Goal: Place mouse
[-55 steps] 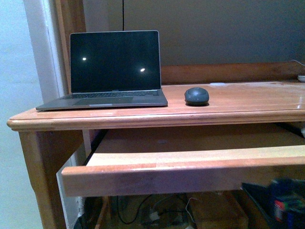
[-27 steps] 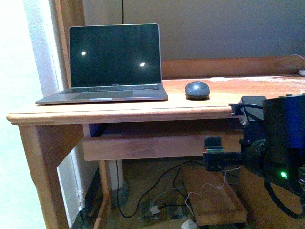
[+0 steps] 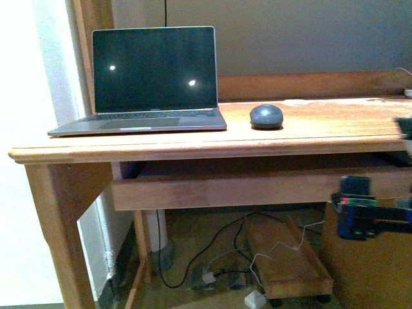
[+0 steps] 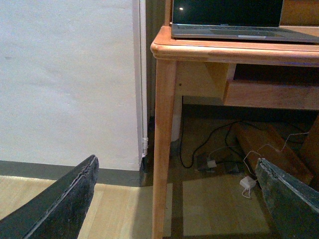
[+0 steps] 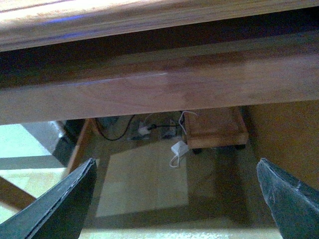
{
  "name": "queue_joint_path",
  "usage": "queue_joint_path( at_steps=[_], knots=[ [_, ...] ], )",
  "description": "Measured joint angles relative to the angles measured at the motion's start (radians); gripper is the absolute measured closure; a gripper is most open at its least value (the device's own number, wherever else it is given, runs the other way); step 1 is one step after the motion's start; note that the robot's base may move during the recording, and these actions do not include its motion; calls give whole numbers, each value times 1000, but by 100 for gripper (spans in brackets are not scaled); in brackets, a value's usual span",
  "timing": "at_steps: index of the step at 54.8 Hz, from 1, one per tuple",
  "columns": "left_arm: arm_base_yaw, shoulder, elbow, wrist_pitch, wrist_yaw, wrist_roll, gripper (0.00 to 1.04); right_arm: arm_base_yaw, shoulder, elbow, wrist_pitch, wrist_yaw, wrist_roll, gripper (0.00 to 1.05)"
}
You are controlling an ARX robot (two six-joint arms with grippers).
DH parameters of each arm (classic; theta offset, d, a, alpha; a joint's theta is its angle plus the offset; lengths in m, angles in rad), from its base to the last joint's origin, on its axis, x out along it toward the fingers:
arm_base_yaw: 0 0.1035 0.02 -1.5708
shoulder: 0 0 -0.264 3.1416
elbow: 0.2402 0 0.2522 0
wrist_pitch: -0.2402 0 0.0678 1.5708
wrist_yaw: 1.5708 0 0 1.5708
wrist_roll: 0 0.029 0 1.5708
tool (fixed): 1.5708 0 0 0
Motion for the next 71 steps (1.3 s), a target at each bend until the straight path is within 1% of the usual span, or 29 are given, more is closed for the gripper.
queue_joint_path(
  at_steps=[3, 8, 15, 22, 28, 30, 36, 37, 38, 41, 43, 44, 46, 50, 51, 56, 60, 61, 62, 63, 64, 66, 68, 71],
  knots=[
    [0, 0, 0, 0, 0, 0, 8, -10, -145, -106, -13, -22, 9, 7],
    [0, 0, 0, 0, 0, 0, 8, -22, -402, -254, -107, -68, 38, 7],
    [0, 0, 0, 0, 0, 0, 8, -25, -692, -376, -245, -89, 87, 7],
    [0, 0, 0, 0, 0, 0, 8, -10, -967, -443, -414, -97, 130, 7],
    [0, 0, 0, 0, 0, 0, 8, 35, -1223, -475, -598, -46, 144, 7],
    [0, 0, 0, 0, 0, 0, 8, 44, -1309, -481, -651, -61, 147, 7],
    [0, 0, 0, 0, 0, 0, 8, 40, -1402, -529, -677, -80, 138, 7],
    [0, 0, 0, 0, 0, 0, 8, 47, -1403, -530, -675, -57, 119, 8],
    [0, 0, 0, 0, 0, 0, 8, 63, -1407, -530, -664, 29, 80, 13],
    [0, 0, 0, 0, 0, 0, 8, 58, -1430, -530, -673, 166, -10, 21],
    [0, 0, 0, 0, 0, 0, 8, 40, -1443, -530, -679, 204, -52, 27],
    [0, 0, 0, 0, -1, 0, 8, 19, -1452, -530, -688, 207, -77, 32],
    [0, 0, 0, 0, 0, 0, 8, -12, -1463, -530, -700, 190, -113, 40],
    [0, 0, 0, 0, 1, 0, 8, -55, -1477, -530, -714, 143, -146, 54],
    [0, 0, 0, 0, 0, 0, 8, -61, -1479, -530, -716, 137, -149, 56],
    [0, 0, 0, 0, 1, 0, 8, -107, -1490, -530, -726, 97, -160, 71],
    [0, 0, 0, 0, 1, 0, 8, -133, -1495, -530, -732, 73, -166, 82],
    [0, 0, 0, 0, 1, 0, 8, -145, -1497, -530, -734, 57, -167, 85],
    [0, 0, 0, 0, 1, 0, 8, -167, -1501, -530, -739, 18, -171, 89],
    [0, 0, 0, 0, 1, 0, 8, -181, -1503, -530, -741, -3, -171, 91],
    [0, 0, 0, 0, 1, 0, 8, -211, -1505, -530, -745, -40, -172, 94],
    [0, 0, 0, 0, 1, 0, 8, -259, -1508, -530, -747, -72, -174, 101],
    [0, 0, 0, 0, 1, 0, 8, -289, -1510, -530, -747, -75, -177, 102],
    [0, 0, 0, 0, 1, 0, 8, -296, -1510, -530, -747, -85, -177, 102]
  ],
)
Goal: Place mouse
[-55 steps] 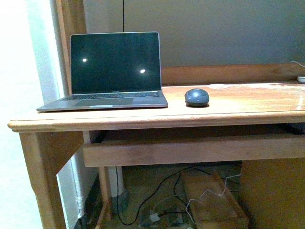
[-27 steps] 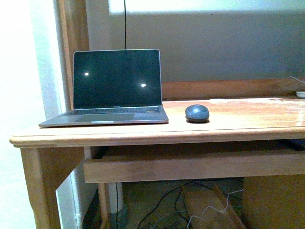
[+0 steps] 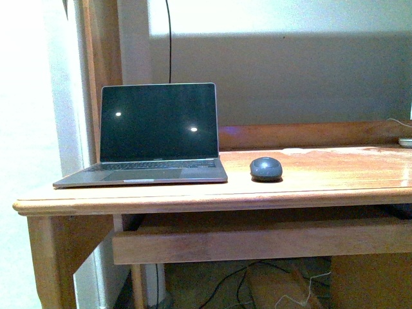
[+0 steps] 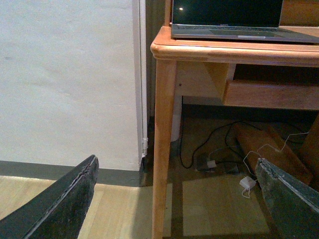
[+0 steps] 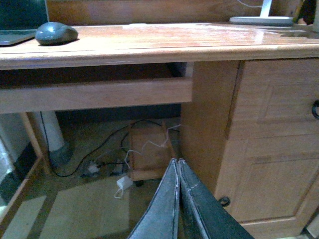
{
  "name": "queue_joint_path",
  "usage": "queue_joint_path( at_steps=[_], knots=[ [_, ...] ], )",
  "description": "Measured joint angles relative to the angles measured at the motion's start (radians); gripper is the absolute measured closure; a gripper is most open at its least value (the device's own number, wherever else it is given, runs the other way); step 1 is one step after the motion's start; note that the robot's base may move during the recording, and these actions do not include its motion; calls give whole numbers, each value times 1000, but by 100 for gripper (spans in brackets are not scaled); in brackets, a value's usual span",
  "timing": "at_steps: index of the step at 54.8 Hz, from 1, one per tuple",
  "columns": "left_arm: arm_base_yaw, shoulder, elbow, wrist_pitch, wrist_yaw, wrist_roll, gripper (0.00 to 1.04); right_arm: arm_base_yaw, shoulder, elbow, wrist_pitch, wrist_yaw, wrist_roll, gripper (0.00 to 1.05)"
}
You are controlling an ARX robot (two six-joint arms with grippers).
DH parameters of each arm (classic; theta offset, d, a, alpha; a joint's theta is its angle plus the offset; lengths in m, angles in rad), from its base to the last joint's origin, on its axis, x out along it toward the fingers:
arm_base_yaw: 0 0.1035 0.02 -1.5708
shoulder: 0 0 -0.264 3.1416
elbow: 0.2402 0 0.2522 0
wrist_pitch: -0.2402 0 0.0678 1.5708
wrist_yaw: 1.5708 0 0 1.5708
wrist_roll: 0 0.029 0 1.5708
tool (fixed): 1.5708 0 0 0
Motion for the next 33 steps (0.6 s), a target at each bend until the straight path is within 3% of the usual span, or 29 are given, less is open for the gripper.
queue_joint_path(
  at_steps=[9, 33],
  knots=[
    [0, 0, 0, 0, 0, 0, 8, -3, 0, 0, 0, 0, 0, 102],
    [0, 0, 0, 0, 0, 0, 8, -3, 0, 0, 0, 0, -2, 32]
  ],
)
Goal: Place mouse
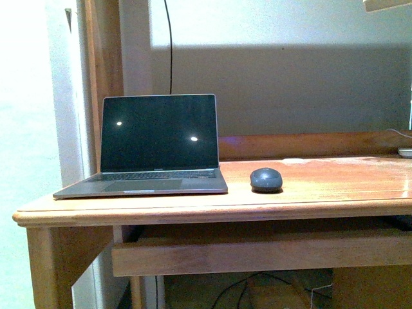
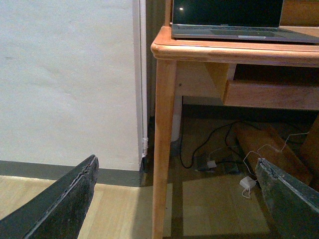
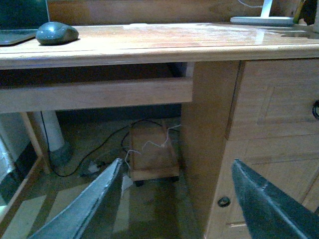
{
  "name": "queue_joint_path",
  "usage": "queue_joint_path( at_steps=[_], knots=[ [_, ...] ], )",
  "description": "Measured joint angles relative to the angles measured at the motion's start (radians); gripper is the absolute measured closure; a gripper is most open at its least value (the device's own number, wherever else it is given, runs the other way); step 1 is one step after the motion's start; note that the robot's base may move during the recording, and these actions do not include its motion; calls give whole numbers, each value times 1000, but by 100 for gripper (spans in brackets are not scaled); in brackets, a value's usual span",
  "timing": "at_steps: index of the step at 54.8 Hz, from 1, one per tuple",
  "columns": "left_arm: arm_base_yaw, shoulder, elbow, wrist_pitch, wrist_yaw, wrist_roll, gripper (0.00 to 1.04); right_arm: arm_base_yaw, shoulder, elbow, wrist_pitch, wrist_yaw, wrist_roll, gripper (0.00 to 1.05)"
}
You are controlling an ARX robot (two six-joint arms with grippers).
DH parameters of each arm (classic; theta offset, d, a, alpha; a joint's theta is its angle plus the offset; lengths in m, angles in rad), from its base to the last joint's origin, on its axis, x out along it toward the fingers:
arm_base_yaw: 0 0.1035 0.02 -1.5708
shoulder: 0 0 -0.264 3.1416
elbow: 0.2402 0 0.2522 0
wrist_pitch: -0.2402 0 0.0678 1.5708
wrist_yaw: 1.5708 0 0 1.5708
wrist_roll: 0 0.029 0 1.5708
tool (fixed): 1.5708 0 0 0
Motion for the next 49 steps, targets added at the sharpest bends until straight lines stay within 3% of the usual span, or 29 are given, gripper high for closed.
queue_joint_path(
  at_steps=[9, 49],
  knots=[
    [0, 0, 0, 0, 0, 0, 8, 0, 0, 0, 0, 0, 0, 6],
    [0, 0, 0, 0, 0, 0, 8, 0, 0, 0, 0, 0, 0, 7]
  ],
)
